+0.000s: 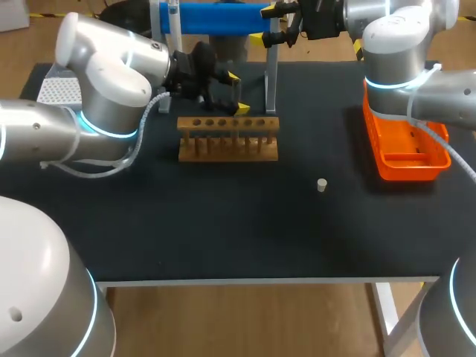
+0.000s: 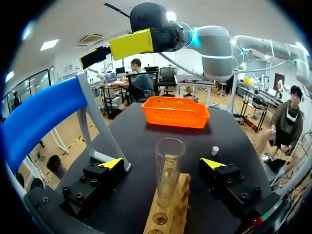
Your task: Invert the test tube, pick up the pipette, mount the tip to pipette, aspirate from beaker and dispense into the tube, eject the tip, return the pipette, and cap with the stopper.
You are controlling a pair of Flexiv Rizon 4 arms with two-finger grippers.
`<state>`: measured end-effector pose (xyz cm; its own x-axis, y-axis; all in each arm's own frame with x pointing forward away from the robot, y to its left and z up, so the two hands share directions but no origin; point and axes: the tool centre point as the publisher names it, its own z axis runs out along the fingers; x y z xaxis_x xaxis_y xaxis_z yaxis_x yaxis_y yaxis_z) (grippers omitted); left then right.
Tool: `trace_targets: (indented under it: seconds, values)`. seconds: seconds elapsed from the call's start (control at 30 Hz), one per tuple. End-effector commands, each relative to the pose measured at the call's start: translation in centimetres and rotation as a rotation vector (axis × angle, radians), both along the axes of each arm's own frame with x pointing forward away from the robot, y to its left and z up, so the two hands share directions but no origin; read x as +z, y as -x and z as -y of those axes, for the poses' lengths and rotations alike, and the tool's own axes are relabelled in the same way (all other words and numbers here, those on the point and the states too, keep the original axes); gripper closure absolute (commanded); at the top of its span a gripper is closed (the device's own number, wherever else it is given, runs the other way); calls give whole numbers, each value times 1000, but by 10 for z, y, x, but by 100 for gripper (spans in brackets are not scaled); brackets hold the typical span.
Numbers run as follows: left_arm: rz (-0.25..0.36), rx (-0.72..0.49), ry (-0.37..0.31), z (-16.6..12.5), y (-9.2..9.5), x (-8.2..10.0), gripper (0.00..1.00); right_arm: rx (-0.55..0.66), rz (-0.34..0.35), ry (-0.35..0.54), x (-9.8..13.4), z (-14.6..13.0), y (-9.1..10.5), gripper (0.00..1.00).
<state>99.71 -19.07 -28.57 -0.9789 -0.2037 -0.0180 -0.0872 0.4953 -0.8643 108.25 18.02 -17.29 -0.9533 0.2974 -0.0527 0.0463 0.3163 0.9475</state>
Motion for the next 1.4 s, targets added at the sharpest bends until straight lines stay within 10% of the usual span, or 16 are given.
trace_targets:
  seconds: [0.03, 1.4]
  values:
    - [-5, -4, -5, 3, -2, -4, 0, 1, -2, 3, 1, 0, 0, 0]
    - [-35, -18, -32, 3, -3, -16, 0, 1, -2, 3, 1, 0, 0, 0]
